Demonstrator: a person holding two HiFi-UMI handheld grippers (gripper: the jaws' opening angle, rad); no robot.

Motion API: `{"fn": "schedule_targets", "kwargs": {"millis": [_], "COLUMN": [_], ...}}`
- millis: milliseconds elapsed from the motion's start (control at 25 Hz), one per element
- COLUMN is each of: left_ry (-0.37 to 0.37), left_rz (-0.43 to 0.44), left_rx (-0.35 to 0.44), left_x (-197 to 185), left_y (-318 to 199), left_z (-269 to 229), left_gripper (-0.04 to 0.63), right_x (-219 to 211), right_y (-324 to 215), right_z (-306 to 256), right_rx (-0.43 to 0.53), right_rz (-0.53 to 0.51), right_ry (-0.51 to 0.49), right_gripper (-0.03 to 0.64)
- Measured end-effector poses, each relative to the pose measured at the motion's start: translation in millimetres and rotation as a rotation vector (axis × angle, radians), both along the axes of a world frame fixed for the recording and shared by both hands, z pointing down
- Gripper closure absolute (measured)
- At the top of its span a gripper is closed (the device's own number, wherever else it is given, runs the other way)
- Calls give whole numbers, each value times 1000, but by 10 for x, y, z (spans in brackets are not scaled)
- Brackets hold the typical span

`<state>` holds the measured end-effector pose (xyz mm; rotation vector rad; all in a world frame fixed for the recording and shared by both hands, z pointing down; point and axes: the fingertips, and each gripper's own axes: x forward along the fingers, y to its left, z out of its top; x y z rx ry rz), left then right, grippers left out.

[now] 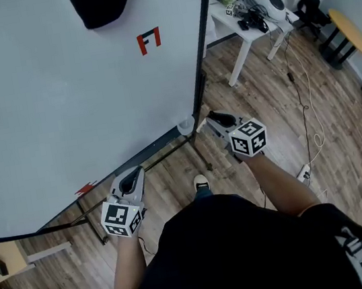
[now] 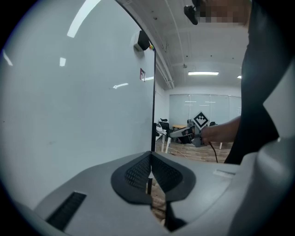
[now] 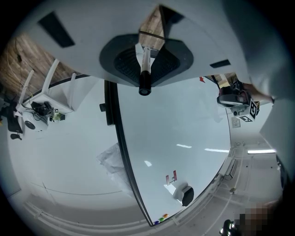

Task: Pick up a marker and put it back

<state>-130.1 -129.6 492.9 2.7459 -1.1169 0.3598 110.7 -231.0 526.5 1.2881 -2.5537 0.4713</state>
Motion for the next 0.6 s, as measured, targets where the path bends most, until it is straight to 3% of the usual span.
{"fn": "schedule_targets", "kwargs": {"millis": [600], "left_ry": [6], "left_rz": [-67], "left_rx": [-40], "left_x": [-41], "left_y": [-337], "left_z": [158], "left_gripper": [584], "right_x": [-112], "right_y": [-562], "right_z": [283], "right_rx": [-46], "right_rz": [-55], "right_ry": [18], "right_gripper": [554]}}
